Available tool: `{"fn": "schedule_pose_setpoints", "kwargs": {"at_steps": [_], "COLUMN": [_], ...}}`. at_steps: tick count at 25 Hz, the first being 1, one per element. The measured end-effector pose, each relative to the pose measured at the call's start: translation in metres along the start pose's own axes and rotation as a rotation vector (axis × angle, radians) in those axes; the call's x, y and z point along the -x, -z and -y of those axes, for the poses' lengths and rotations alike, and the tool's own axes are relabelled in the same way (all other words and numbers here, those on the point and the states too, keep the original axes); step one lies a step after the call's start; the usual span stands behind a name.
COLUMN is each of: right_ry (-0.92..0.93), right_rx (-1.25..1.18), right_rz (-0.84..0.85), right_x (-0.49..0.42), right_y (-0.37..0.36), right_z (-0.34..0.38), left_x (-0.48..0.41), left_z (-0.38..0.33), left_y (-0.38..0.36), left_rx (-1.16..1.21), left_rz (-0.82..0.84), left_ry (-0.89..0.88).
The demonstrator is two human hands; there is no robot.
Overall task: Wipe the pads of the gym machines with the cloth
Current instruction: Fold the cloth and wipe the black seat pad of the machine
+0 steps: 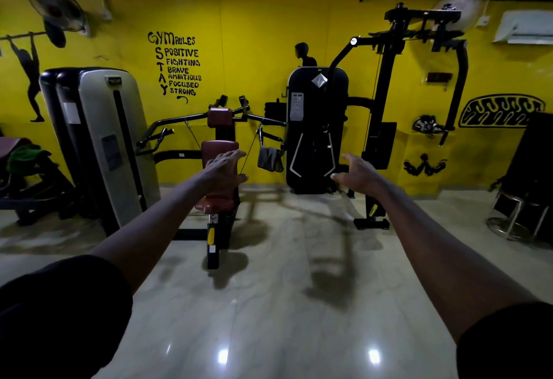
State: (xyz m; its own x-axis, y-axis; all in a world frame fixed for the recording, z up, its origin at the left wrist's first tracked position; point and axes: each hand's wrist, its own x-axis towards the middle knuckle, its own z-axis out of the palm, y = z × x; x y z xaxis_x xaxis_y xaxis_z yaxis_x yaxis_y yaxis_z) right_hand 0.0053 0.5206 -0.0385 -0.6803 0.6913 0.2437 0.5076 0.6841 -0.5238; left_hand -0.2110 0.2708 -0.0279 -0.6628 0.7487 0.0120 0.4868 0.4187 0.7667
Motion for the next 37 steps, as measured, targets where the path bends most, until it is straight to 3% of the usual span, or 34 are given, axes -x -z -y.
{"fn": "schedule_pose_setpoints", "kwargs": {"at_steps": [2, 7, 13, 31, 37], "right_ry": [-0.015, -0.034, -0.041, -0.032, -0.021], "right_rx": [0.006, 0.014, -0.006, -0.068, -0.064], "right_rz": [-0.006, -0.017, -0.013, 0.039, 0.159], "right_x": [-0.041, -0.147, -0.305, -0.739, -0.841], "right_y": [-0.014, -0.039, -0.068, -0.186, -0.258], "right_z": [-0.006, -0.029, -0.034, -0.112, -0.126], "left_x": [-0.048, -0.177, -0.354, -0.762, -0.874], "left_z": [0.012, 0.030, 0.044, 0.077, 0.102], "left_y": [-0.002, 0.005, 0.031, 0.009, -0.001], "left_rx": [-0.029, -0.343, -0.462, -0.432, -0.455], "left_rz": [0.032, -0.181, -0.084, -0.089, -0.044], "left_ry": [0.009, -0.245, -0.328, -0.227, -0.192]}}
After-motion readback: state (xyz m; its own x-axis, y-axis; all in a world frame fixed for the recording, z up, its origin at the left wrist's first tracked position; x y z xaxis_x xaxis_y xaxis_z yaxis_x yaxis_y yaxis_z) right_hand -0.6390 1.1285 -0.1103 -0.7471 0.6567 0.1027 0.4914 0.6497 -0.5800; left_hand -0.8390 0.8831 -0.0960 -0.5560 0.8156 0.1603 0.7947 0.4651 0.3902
